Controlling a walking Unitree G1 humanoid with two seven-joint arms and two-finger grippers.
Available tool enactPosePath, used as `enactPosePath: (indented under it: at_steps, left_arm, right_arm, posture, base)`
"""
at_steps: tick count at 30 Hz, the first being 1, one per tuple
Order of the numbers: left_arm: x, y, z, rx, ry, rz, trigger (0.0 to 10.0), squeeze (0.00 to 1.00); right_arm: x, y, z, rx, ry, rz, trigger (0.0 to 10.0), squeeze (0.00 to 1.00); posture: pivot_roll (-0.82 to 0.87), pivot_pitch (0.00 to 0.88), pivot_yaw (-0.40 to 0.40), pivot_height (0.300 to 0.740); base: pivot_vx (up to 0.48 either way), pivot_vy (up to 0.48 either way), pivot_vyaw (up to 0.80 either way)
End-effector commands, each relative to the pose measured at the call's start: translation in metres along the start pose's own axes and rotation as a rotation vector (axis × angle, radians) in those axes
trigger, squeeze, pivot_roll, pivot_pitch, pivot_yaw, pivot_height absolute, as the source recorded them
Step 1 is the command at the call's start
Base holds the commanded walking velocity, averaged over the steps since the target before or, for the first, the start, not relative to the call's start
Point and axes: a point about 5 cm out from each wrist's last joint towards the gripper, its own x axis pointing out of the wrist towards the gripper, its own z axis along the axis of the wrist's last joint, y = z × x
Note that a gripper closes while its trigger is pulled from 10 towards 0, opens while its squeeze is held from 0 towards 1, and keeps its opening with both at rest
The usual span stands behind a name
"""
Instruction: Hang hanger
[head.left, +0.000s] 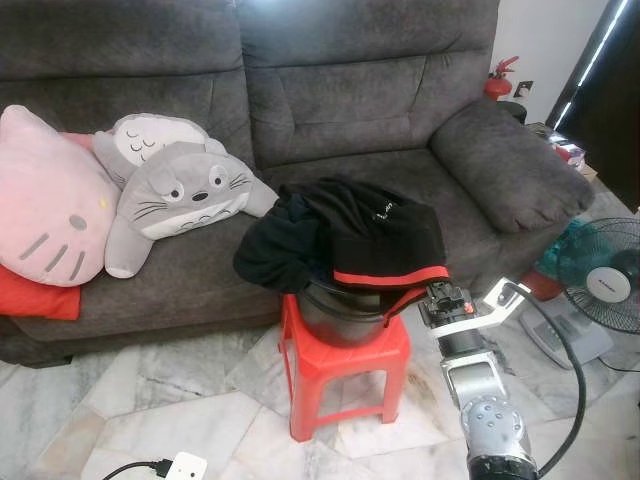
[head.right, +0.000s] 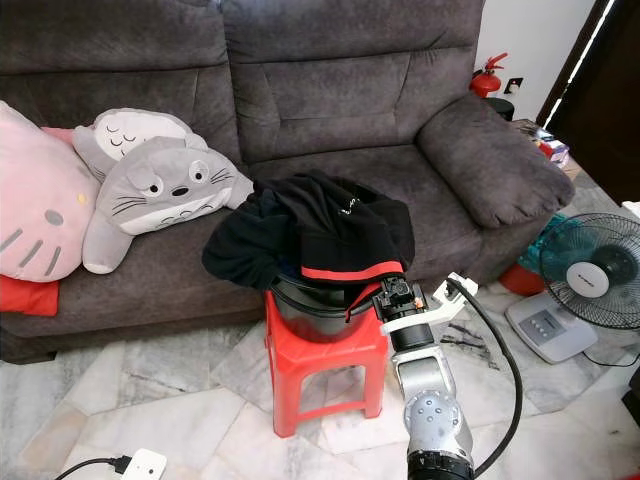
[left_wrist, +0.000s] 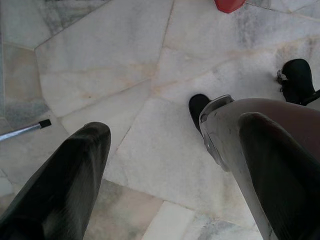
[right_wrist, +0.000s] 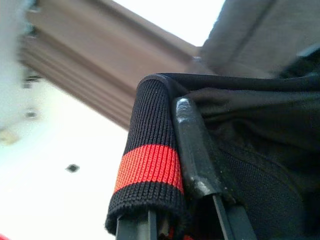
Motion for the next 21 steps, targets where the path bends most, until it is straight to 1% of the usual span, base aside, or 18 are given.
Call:
enactPosePath:
  at_steps: [1,3,4,5,6,7,8,9,10,11,12,13,14,15,18,19,20,21]
  left_arm:
    - [-0.002,0.001,-0.007,0.013,0.028,-0.001,10.0,0.0]
    - [-0.002,0.001,-0.007,0.013,0.029,-0.001,10.0,0.0]
    - [-0.002,0.001,-0.007,0.014,0.028,-0.001,10.0,0.0]
    - [-0.002,0.001,-0.007,0.014,0.028,-0.001,10.0,0.0]
    - [-0.002,0.001,-0.007,0.014,0.028,-0.002,10.0,0.0]
    - [-0.002,0.001,-0.007,0.013,0.028,-0.002,10.0,0.0]
    - [-0.002,0.001,-0.007,0.013,0.028,-0.002,10.0,0.0]
    - [-0.002,0.002,-0.007,0.013,0.028,-0.002,10.0,0.0]
    - [-0.002,0.002,-0.007,0.013,0.029,-0.002,10.0,0.0]
    - [-0.002,0.002,-0.007,0.013,0.029,-0.002,10.0,0.0]
    - [-0.002,0.002,-0.007,0.013,0.029,-0.002,10.0,0.0]
    - [-0.002,0.002,-0.007,0.012,0.029,-0.002,10.0,0.0]
    - [-0.002,0.002,-0.007,0.012,0.029,-0.002,10.0,0.0]
    - [-0.002,0.002,-0.008,0.012,0.03,-0.002,10.0,0.0]
    - [-0.002,0.002,-0.008,0.012,0.03,-0.002,10.0,0.0]
    - [-0.002,0.002,-0.008,0.012,0.031,-0.001,10.0,0.0]
    - [-0.002,0.002,-0.008,0.012,0.031,-0.001,10.0,0.0]
    - [-0.002,0.002,-0.008,0.011,0.031,-0.001,10.0,0.0]
  right_arm:
    - [-0.001,0.009,-0.003,0.03,-0.007,0.064,0.0,0.0]
    - [-0.001,0.01,-0.003,0.029,-0.005,0.07,0.0,0.0]
    - [0.0,0.006,-0.004,-0.014,0.01,0.029,0.0,0.0]
    - [0.0,0.006,-0.004,-0.014,0.01,0.029,0.0,0.0]
    - [0.001,0.003,-0.005,-0.048,0.019,-0.009,0.0,0.0]
    - [0.004,-0.016,-0.001,-0.23,0.051,-0.243,4.5,0.0]
    - [0.005,-0.022,0.001,-0.304,0.062,-0.313,7.8,0.0]
    - [0.005,-0.024,0.005,-0.375,0.056,-0.365,10.0,0.0]
    - [0.005,-0.026,0.012,-0.444,0.031,-0.422,10.0,0.0]
    - [0.005,-0.026,0.012,-0.444,0.031,-0.422,10.0,0.0]
    - [0.002,-0.029,0.026,-0.567,-0.001,-0.538,10.0,0.0]
    - [0.0,-0.029,0.031,-0.616,-0.008,-0.571,10.0,0.0]
    - [0.0,-0.029,0.033,-0.643,-0.01,-0.585,10.0,0.0]
    - [0.001,-0.022,0.038,-0.839,0.026,-0.577,10.0,0.0]
    - [0.004,-0.008,0.045,-0.937,-0.033,-0.565,10.0,0.0]
    - [0.007,-0.001,0.046,-1.01,-0.059,-0.548,10.0,0.0]
    - [0.007,-0.001,0.046,-1.01,-0.059,-0.548,10.0,0.0]
    - [0.008,0.001,0.046,-1.036,-0.065,-0.542,10.0,0.0]
  posture:
    - [-0.06,0.015,0.004,0.74]
    - [-0.06,0.015,0.004,0.74]
    - [-0.06,0.015,0.004,0.74]
    - [-0.06,0.015,0.004,0.74]
    - [-0.06,0.015,0.004,0.74]
    - [-0.05,0.026,0.003,0.74]
    - [-0.06,0.027,0.003,0.74]
    - [-0.06,0.027,0.003,0.74]
    - [-0.06,0.027,0.003,0.74]
    - [-0.06,0.027,0.003,0.74]
    - [-0.06,0.027,0.003,0.74]
    - [-0.05,0.038,-0.002,0.74]
    - [-0.05,0.038,-0.002,0.74]
    - [-0.05,0.04,-0.003,0.74]
    - [-0.06,0.047,-0.005,0.74]
    - [-0.06,0.049,-0.009,0.74]
    - [-0.06,0.049,-0.009,0.74]
    - [-0.06,0.05,-0.011,0.74]
  base:
    - [0.0,0.0,0.0]
    - [0.0,0.0,0.0]
    - [0.0,0.0,0.0]
    - [0.0,0.0,0.0]
    - [0.0,0.0,0.0]
    - [0.0,0.0,0.0]
    - [0.0,0.0,0.0]
    - [0.0,0.0,0.0]
    - [0.0,0.0,0.0]
    - [0.0,0.0,0.0]
    - [0.0,0.0,0.0]
    - [0.0,0.0,0.0]
    - [0.0,0.0,0.0]
    - [0.0,0.0,0.0]
    - [0.0,0.0,0.0]
    - [0.0,0.0,0.0]
    - [0.0,0.0,0.0]
    - [0.0,0.0,0.0]
